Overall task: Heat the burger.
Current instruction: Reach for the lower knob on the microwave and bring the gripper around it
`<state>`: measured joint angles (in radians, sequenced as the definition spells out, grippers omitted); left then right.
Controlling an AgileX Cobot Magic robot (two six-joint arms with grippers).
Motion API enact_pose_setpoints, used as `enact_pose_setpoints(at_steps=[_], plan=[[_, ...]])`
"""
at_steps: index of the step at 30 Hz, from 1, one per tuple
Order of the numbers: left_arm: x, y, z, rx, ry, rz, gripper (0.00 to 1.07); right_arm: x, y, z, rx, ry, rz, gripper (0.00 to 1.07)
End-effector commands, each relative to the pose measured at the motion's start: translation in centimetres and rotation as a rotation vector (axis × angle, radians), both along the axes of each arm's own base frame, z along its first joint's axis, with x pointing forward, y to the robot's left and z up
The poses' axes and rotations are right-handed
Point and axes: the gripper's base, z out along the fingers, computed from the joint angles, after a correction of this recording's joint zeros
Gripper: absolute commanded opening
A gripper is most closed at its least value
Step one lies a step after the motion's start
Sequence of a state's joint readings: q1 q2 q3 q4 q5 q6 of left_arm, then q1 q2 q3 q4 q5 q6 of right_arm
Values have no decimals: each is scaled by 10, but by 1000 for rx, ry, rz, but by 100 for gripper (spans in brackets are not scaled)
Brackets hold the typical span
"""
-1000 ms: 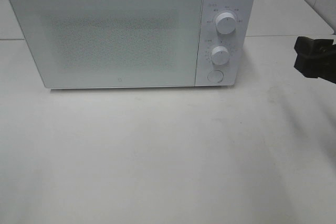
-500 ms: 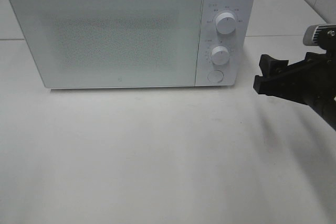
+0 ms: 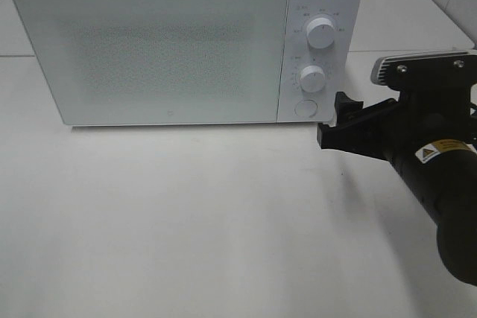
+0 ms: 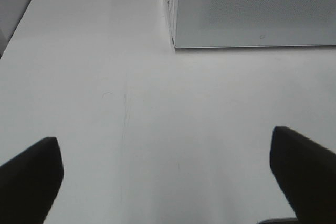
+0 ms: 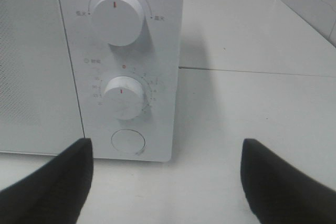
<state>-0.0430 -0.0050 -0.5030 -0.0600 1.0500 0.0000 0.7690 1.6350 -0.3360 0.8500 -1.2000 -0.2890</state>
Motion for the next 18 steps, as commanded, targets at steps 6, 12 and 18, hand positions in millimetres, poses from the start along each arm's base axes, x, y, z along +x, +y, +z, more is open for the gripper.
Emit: enact_pose_setpoints(at_steps=[6,12,18], plan=[[-2,0,0,-3,-30,3,100,18,19,2,15,-38,-30,75],[-2,0,0,-3,-30,3,100,29,29,-2,8,-63,-41,75],[-2,0,0,-3,-31,3,100,40,38,-7,6,-73,-45,75]])
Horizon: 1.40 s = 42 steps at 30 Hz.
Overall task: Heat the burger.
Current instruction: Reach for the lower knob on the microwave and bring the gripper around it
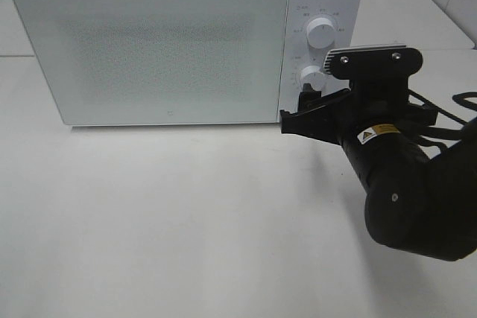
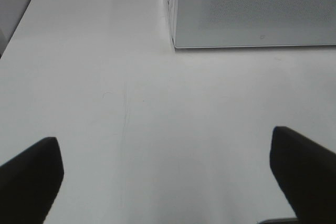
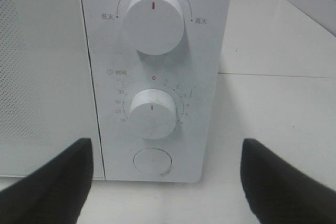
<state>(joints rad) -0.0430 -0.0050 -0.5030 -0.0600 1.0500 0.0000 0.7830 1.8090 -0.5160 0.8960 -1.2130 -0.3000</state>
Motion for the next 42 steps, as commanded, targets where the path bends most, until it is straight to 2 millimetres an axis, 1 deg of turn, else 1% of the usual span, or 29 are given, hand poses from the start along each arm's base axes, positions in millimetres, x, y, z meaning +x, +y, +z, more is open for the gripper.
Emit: enact_pose_setpoints(at_steps=[1,3,5,6,8,9,11,12,13,16,24,26,30,32,38,42], plan=[[-2,0,0,-3,-31,3,100,6,4,6,1,-68,-15,75],[-2,0,0,-3,-31,3,100,10,4,5,1,-69,-22,75],[-2,0,0,-3,-31,3,100,23,4,0,-1,-68,-35,75],[-2,0,0,-3,-31,3,100,23,4,0,-1,-68,-35,75],[-2,0,0,-3,-31,3,100,31,6,-3,8,-62,-34,75],[-2,0,0,-3,-31,3,100,31,6,-3,8,-62,-34,75],[-2,0,0,-3,-31,3,100,39,7,-6,26,-51,-24,75],[-2,0,0,-3,-31,3,100,39,7,-6,26,-51,-24,75],[-2,0,0,-3,-31,3,100,44,7,-7,34,-51,-29,75],[-2,0,0,-3,-31,3,100,51,7,-9,40,-50,-41,75],[-2,0,0,-3,-31,3,100,61,14,-16,41,-48,-25,75],[-2,0,0,-3,-31,3,100,62,14,-17,41,-48,-26,75],[-2,0,0,-3,-31,3,100,72,10,-21,62,-33,-47,75],[-2,0,0,-3,-31,3,100,75,11,-22,64,-36,-42,75],[-2,0,0,-3,-31,3,100,80,16,-29,60,-27,-36,75],[-2,0,0,-3,-31,3,100,81,17,-29,59,-33,-38,75]])
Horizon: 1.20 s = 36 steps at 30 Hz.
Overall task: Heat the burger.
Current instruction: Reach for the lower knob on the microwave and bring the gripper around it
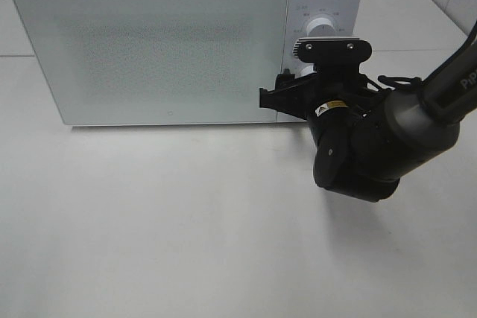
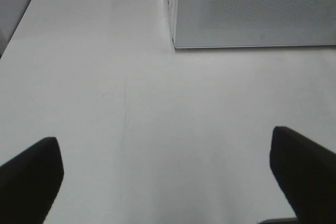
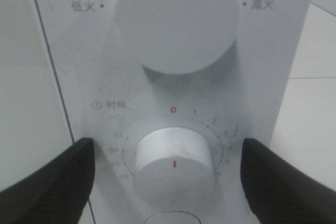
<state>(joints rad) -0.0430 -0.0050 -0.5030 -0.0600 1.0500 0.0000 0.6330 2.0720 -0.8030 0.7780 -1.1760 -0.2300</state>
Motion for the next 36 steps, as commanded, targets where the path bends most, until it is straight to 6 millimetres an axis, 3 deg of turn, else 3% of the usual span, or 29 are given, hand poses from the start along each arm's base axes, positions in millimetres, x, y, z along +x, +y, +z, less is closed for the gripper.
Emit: enact_pose_setpoints(at_steps=[1,7,12,14,17,18,20,21,29,36], plan=[[-2,0,0,-3,-31,3,100,3,2,4,6,-32,1,75],[-2,0,0,-3,-31,3,100,3,2,4,8,-35,0,73],[-2,0,0,-3,-31,3,100,4,1,6,7,-49,-4,60],[-2,0,0,-3,-31,3,100,4,1,7,4,-67,-7,35],[-2,0,0,-3,-31,3,100,4,1,7,4,-68,-7,29],[-2,0,0,-3,-31,3,100,4,1,8,4,-69,-8,16],[-2,0,0,-3,-31,3,100,4,1,8,4,-69,-8,10],[-2,0,0,-3,-31,3,100,4,1,8,4,-69,-7,0],[-2,0,0,-3,-31,3,100,4,3,9,41,-87,13,0],[-2,0,0,-3,-31,3,100,4,8,9,291,-92,32,0]])
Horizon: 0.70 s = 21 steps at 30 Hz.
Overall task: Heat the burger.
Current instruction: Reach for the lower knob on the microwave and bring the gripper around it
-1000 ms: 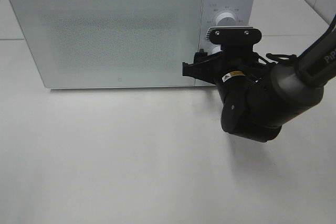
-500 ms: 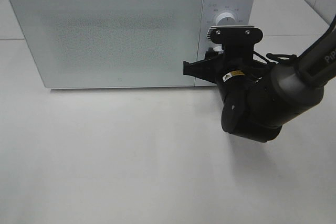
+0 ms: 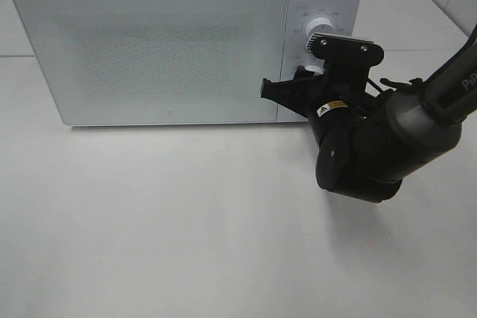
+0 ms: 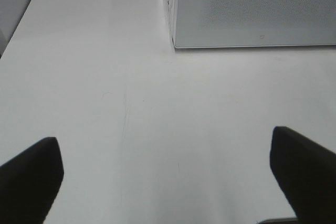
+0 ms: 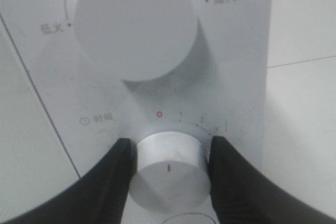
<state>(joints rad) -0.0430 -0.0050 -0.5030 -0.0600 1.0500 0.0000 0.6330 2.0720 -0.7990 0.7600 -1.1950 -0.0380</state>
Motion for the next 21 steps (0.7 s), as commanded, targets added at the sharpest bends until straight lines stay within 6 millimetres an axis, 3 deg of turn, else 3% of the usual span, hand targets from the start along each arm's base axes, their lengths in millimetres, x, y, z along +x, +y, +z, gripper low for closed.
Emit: enact_pose_setpoints(at_steps=[1,3,5,7,10,21], plan=[[-2,0,0,-3,-31,3,100,5,8,8,111,-70,52,0],[-2,0,0,-3,-31,3,100,5,9,8,163,-67,54,0],[-2,0,0,-3,-31,3,100,4,13,5,357,-29,68,0],[-2,0,0,-3,-31,3,100,4,15,5,398,-20,72,0],[-2,0,0,-3,-31,3,100,3,17,2,611,21,51,0],[-2,0,0,-3,-31,3,100,2,22,1,1067,90,4,0]])
